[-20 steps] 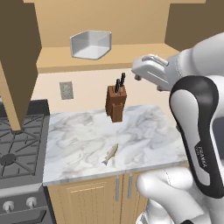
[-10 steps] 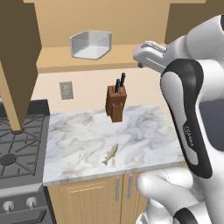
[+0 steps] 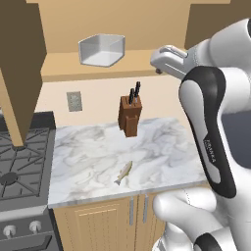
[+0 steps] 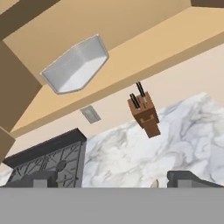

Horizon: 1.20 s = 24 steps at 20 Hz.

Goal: Retrieve the tupperware from the cabinet, then place the raw meat into the tupperware to avoid contamination.

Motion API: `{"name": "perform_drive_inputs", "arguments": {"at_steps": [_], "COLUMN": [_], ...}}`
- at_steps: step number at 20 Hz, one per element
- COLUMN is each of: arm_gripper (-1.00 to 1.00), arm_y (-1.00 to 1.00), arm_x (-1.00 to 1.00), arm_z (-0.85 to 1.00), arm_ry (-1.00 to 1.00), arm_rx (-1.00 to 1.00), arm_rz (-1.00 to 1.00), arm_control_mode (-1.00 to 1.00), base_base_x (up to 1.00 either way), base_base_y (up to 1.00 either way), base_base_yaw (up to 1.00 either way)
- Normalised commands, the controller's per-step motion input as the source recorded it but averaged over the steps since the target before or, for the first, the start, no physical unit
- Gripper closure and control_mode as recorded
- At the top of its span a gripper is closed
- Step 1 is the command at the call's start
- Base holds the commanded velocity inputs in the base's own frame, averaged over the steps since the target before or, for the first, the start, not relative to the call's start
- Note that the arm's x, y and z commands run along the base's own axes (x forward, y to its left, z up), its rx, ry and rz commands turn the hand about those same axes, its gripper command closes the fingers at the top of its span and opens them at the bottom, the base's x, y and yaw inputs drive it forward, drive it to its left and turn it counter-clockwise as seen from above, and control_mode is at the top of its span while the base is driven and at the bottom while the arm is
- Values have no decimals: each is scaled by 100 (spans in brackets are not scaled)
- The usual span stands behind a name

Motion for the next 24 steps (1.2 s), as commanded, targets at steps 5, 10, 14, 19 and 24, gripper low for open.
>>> {"name": "perform_drive_inputs", "arguments": {"at_steps": [5,10,14,19,24], "arm_gripper": [-100,-100,-100,-100,-100], "arm_y": [0,0,0,0,0], "arm_x": [0,1,6,17,33], "arm_z": [8,24,8,3,12], "arm_ry": [-11,-15,-14,-2,0], "arm_rx": [0,0,-1,0,0], "arm_rz": [2,3,3,2,1], "arm_control_mode": [-100,-100,-100,-100,-100], "base_base_x": [0,0,0,0,0], "base_base_y": [0,0,0,0,0], "base_base_yaw": [0,0,0,0,0]}}
